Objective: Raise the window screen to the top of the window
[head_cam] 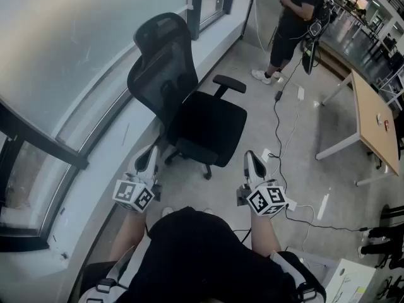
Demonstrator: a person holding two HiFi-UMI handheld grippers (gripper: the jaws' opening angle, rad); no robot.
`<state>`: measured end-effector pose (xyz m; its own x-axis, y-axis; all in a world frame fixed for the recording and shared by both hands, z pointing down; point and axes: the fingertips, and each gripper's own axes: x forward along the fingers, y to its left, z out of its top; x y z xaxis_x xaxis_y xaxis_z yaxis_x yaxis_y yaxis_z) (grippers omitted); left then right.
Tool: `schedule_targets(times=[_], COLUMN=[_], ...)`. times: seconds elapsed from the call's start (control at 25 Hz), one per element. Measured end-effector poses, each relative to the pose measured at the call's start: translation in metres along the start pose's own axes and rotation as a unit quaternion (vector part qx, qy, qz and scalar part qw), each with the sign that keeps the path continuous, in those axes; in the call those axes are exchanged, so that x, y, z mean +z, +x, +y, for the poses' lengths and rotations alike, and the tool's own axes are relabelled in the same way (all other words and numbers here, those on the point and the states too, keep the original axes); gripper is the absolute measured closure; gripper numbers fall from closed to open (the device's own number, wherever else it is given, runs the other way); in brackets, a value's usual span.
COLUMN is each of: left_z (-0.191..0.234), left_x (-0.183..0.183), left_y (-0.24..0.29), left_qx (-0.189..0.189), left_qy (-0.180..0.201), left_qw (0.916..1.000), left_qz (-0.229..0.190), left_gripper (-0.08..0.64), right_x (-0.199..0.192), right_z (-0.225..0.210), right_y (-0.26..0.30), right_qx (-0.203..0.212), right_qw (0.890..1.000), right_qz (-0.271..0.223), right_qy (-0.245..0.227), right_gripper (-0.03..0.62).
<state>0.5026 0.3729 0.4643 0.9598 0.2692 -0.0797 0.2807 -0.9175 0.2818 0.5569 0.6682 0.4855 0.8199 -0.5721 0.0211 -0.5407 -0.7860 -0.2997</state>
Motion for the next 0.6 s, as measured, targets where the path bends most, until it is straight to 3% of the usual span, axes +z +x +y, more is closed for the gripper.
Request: schedule_targets(times=[0.32, 0.6], left_z=[-0.001, -0.014], left_x=[-0.005, -0.014], left_y=[0.004, 0.011], left_qx=[-0.003, 0.012], left_qy=[0.005, 0.021], left_qw=[1.0000, 0.9997], left_qz=[0.006, -0.001], left_gripper=[0.552, 0.552], right_x=[-0.002, 0.003], right_z=[-0.019, -0.030], right_y=[-0.010, -0.010], right_qx=[-0.023, 0.012], right_qw=[1.000, 1.000], right_qz=[-0.003, 0.006], right_qy=[0.007, 0.006], right_gripper=[0.593, 0.588])
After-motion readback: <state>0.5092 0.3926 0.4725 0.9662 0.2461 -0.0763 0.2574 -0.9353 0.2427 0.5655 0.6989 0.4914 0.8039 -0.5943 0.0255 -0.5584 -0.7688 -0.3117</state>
